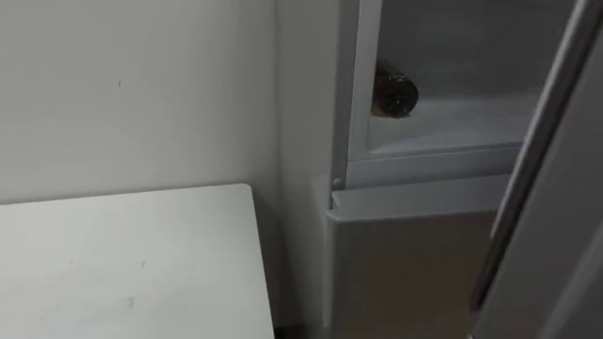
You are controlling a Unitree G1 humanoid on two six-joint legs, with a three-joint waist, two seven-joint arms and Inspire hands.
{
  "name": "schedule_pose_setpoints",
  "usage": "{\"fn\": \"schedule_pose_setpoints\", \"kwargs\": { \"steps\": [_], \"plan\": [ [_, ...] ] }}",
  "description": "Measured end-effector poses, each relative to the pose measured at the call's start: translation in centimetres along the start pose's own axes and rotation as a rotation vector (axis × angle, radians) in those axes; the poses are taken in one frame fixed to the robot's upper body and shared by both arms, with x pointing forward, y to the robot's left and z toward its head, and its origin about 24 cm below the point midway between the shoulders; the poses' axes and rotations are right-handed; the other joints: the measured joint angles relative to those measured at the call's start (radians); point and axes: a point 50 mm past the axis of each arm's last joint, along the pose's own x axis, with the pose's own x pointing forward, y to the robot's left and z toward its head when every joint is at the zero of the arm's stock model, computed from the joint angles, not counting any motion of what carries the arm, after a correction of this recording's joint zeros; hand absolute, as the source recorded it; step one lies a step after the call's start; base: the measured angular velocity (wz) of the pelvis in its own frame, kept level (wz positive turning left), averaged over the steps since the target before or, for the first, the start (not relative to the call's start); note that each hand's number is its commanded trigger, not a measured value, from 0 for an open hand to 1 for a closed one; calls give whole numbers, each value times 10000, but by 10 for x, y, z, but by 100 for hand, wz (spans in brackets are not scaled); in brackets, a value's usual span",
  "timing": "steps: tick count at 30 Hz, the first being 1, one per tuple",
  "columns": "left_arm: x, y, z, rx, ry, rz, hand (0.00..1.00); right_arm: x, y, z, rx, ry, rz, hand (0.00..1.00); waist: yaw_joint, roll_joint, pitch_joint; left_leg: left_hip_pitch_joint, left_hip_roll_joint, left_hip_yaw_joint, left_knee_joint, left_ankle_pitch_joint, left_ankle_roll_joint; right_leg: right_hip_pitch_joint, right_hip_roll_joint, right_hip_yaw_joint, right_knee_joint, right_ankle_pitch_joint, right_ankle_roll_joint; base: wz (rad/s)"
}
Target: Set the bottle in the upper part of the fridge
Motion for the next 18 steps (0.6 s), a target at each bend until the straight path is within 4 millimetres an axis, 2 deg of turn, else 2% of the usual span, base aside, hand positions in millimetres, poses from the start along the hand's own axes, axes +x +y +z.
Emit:
{"fn": "schedule_pose_setpoints", "kwargs": {
  "steps": [10,18],
  "plan": [
    [0,0,0,6,6,23,0,-1,2,0,81,-31,262,0,54,37,3,-6,-4,-21,-4,0,0,8,-2,4,-13,0,0,0],
    [0,-1,1,104,-24,139,0,-10,20,-2,484,264,1441,0,103,91,6,45,-1,-21,-1,0,0,33,-3,14,22,0,0,0]
  ]
}}
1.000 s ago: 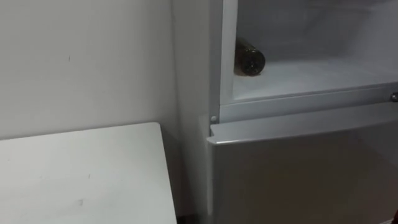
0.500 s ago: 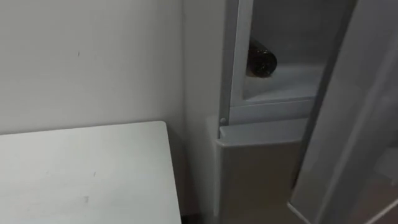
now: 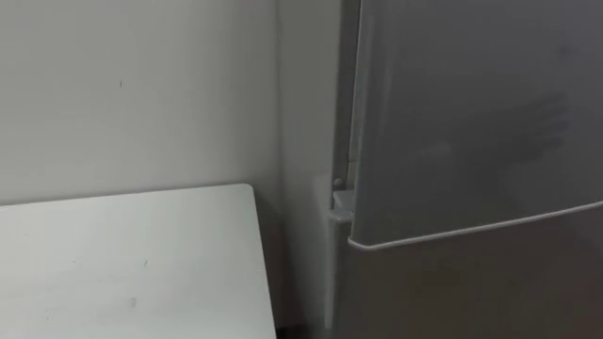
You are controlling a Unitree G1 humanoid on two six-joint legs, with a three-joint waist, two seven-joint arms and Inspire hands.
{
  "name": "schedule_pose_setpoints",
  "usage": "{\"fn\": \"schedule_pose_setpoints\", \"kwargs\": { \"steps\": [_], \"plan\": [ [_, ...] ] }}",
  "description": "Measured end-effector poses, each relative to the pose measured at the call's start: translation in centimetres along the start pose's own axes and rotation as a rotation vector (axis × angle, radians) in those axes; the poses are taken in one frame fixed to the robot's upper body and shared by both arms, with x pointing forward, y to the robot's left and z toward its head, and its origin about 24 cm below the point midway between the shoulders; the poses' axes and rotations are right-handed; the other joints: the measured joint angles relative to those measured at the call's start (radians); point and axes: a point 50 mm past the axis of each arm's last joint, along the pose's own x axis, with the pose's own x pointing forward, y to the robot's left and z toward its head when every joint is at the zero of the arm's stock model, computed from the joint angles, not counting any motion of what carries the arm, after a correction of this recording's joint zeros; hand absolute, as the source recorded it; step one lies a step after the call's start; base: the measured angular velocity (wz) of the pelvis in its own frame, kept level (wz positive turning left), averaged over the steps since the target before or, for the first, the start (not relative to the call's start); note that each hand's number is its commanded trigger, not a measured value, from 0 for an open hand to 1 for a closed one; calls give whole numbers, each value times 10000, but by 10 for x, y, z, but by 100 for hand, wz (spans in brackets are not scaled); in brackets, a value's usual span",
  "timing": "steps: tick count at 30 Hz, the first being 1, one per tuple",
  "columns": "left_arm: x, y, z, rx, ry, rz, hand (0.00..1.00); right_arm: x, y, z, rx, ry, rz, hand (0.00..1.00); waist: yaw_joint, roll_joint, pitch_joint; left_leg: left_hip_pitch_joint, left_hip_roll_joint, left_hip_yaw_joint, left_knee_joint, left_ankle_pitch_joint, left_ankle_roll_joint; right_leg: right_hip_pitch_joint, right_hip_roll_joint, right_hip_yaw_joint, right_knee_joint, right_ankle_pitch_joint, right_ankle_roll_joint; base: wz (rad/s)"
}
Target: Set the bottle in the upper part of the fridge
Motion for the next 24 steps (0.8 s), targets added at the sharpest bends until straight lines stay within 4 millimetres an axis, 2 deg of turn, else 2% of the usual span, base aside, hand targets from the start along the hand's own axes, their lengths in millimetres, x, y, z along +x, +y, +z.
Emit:
{"fn": "schedule_pose_setpoints", "kwargs": {
  "steps": [8,18,24],
  "plan": [
    [0,-3,0,117,-20,-42,0,-6,14,2,-246,-361,1253,0,184,88,54,9,3,26,-6,0,0,7,-5,12,23,1,0,0],
    [-1,-2,-1,509,-52,224,0,-8,31,4,-133,-673,2040,0,509,-4,61,-12,-4,-128,-2,0,0,108,-1,-112,-36,7,4,3],
    [0,-8,5,745,-231,-21,0,-16,53,5,354,-742,2800,0,679,28,50,-20,3,-169,5,0,0,125,-11,-200,-45,10,-1,3]
  ]
}}
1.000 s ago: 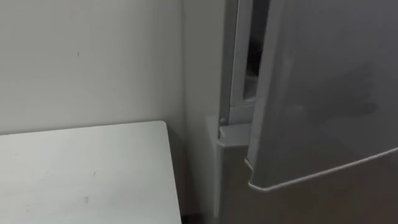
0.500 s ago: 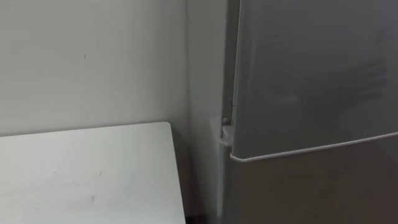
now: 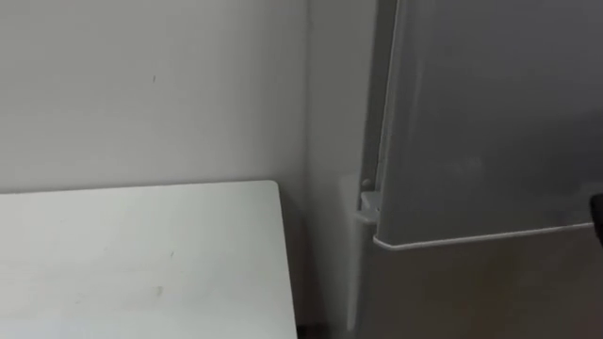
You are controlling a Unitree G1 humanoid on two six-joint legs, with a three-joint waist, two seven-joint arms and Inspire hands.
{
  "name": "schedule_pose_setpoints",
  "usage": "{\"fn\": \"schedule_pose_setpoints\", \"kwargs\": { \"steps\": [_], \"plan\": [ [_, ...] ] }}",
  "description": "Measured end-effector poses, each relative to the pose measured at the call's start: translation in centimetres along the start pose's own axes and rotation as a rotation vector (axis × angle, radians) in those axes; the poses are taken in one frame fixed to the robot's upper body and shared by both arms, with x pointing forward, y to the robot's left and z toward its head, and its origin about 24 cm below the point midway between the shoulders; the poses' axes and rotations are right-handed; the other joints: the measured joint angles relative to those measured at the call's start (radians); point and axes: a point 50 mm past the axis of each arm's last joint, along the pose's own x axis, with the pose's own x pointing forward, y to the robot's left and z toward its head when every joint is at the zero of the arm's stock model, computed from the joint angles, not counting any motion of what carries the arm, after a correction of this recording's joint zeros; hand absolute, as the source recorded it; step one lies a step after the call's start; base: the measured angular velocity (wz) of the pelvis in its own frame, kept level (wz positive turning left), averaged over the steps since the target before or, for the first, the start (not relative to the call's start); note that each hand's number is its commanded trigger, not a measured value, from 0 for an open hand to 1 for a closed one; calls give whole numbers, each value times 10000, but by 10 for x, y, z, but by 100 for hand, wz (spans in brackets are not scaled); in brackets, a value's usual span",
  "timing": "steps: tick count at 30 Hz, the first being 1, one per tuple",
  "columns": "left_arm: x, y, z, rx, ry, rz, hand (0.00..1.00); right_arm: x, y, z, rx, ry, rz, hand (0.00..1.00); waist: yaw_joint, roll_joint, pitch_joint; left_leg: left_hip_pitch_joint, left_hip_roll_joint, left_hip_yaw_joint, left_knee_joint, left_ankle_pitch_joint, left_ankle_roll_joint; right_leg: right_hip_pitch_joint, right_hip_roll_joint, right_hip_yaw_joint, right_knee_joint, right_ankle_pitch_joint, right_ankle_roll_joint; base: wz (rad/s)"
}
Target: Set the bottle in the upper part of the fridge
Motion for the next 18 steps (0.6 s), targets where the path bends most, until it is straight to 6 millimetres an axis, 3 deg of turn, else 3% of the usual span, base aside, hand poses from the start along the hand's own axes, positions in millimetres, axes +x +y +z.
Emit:
{"fn": "schedule_pose_setpoints", "kwargs": {
  "steps": [9,18],
  "plan": [
    [0,-6,2,335,-94,-549,0,2,10,-3,154,-56,587,0,80,78,47,-9,15,6,17,0,0,-13,-4,-31,-23,9,-14,0],
    [0,-8,4,456,-147,-976,0,0,14,-3,-673,-610,1048,0,71,108,31,-3,18,6,46,0,0,-6,1,-28,11,15,-22,0]
  ]
}}
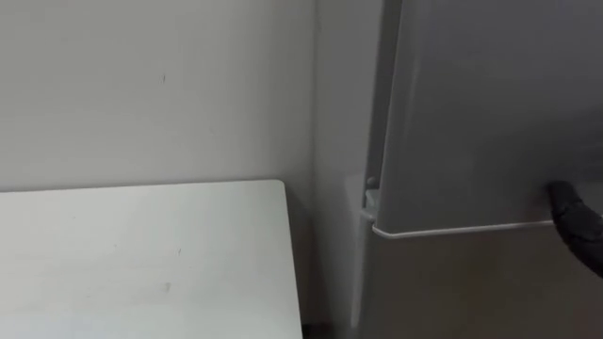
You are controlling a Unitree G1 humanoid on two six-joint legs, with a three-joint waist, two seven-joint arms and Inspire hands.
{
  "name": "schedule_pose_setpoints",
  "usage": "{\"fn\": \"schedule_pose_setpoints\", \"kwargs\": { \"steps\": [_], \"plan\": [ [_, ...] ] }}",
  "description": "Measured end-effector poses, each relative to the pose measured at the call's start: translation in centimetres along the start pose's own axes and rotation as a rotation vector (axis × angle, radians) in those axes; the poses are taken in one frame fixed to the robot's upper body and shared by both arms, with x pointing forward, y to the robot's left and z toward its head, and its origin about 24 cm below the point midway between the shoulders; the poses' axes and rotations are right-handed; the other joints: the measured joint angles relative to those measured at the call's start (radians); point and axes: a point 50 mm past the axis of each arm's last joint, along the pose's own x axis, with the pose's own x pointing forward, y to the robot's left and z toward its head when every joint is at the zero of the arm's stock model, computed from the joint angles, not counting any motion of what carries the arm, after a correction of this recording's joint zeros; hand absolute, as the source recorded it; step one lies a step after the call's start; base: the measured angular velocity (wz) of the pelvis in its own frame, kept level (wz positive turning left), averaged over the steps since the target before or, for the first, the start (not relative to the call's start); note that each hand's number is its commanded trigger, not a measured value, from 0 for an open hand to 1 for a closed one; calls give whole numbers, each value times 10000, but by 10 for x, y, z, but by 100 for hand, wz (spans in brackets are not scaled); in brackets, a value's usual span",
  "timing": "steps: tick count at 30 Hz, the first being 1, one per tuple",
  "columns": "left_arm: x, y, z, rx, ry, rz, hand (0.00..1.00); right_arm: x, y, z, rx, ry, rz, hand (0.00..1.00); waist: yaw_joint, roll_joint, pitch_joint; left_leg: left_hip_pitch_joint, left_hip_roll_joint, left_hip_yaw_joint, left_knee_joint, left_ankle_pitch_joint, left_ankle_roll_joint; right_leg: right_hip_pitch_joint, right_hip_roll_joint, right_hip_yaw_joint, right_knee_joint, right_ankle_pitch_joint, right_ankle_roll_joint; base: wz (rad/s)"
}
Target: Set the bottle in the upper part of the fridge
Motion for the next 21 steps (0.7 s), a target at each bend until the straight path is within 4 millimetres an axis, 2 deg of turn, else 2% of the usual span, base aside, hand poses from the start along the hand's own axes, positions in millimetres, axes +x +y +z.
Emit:
{"fn": "schedule_pose_setpoints", "kwargs": {
  "steps": [8,15,16,21],
  "plan": [
    [0,-3,1,169,-37,-174,0,-3,5,-2,-713,-268,419,0,6,-125,22,19,1,-44,-11,0,0,4,-10,-11,-2,7,-6,0],
    [1,-2,2,570,-20,-192,0,3,8,-7,-793,-248,459,0,17,-147,-7,8,4,-82,-11,1,-1,6,3,-31,-26,21,-14,0],
    [1,-2,2,559,-10,-173,0,4,8,-8,-830,-206,464,0,33,-214,10,5,10,-82,-19,2,-2,11,4,-42,-21,21,-15,0],
    [1,2,-1,622,213,-94,0,6,11,-14,-886,-73,478,0,42,-352,-16,-14,20,-92,-21,5,-7,27,-5,-66,-30,27,-24,0]
  ]
}}
